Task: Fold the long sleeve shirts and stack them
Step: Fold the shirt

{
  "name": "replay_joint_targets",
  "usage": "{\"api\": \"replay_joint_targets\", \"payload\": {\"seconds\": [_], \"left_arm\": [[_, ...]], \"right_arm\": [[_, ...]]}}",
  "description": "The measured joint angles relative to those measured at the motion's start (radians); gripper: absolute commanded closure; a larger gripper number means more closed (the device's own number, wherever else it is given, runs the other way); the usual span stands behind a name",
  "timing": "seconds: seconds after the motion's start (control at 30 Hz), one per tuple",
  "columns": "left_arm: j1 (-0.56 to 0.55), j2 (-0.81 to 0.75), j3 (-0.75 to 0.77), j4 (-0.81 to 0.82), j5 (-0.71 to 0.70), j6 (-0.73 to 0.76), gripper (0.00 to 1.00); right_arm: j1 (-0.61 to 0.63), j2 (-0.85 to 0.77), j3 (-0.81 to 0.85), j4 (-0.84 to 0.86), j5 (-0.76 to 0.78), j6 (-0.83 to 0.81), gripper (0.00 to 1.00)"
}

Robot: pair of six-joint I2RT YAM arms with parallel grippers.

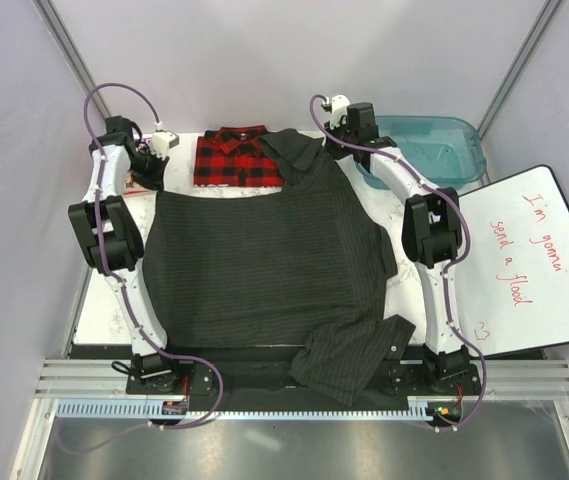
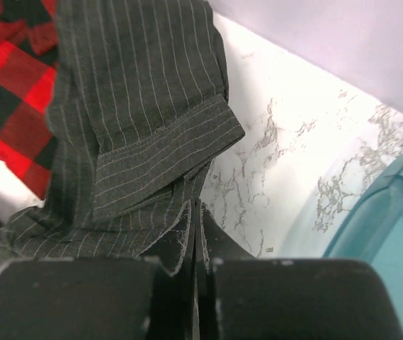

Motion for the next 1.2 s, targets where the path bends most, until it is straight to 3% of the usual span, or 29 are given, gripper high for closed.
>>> {"api": "replay_joint_targets", "payload": {"seconds": [0.3,0.53,0.87,1.2], "left_arm": [[0.014,-0.082,-0.060,0.004,0.044,0.035,0.98],[0.047,-0.161,-0.176,0.012,0.095,0.093,0.98],[0.075,-0.463,-0.489,0.050,0.150,0.248,0.98],[0.121,-0.658,-0.802,0.072,0.156,0.421,0.98]], "right_arm": [[-0.004,-0.087,-0.095,0.011,-0.005,0.001,1.00],[-0.011,-0.216,-0.275,0.011,-0.011,0.016,1.00],[-0.017,-0.477,-0.507,0.018,-0.024,0.027,1.00],[-0.017,-0.715,-0.775,0.003,-0.034,0.025,1.00]]}}
